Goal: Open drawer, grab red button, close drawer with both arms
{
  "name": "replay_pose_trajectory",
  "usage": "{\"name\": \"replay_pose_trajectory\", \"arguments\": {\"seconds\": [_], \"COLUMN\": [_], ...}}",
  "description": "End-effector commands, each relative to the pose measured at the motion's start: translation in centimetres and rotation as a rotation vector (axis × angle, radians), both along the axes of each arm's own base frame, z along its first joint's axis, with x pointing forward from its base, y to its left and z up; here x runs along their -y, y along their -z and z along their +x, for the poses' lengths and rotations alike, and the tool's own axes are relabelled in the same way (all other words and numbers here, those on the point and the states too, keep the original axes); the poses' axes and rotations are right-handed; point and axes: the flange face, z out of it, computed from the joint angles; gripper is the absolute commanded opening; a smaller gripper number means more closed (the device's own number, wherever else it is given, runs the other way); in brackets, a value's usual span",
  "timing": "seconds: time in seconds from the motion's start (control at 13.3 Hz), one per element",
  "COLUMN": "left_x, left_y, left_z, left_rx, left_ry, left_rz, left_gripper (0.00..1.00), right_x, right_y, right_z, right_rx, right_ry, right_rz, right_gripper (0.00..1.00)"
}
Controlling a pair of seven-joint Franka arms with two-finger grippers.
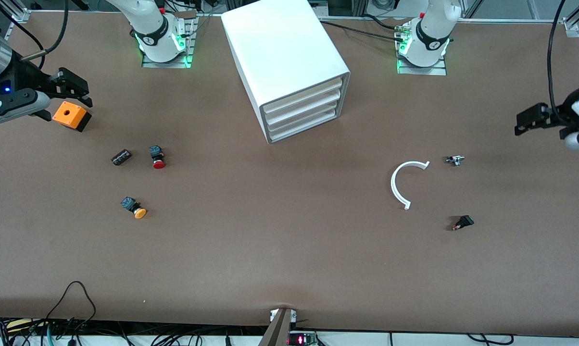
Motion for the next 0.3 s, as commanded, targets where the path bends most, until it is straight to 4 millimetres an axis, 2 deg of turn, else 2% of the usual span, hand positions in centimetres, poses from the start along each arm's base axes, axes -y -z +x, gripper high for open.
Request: {"name": "replay_pose_trajectory", "arguments": {"seconds": [0.0,0.23], "left_x": [-0.78,-1.52], "left_y": [-0.79,-0.69], "left_z": [-2.52,-2.65], "left_rx": [0.014,0.012], "left_ry": [0.014,0.014], "left_rz": [-0.010,-0.010], "left_gripper": [1.00,1.00], "right_x": [-0.01,0.16], "right_y": [-0.67,-0.66], "right_z": [0.10,0.10], "right_rx": [-0.005,-0.006], "right_ry": [0.015,0.016], "right_rz": [-0.018,-0.018], "right_gripper": [1.00,1.00]}}
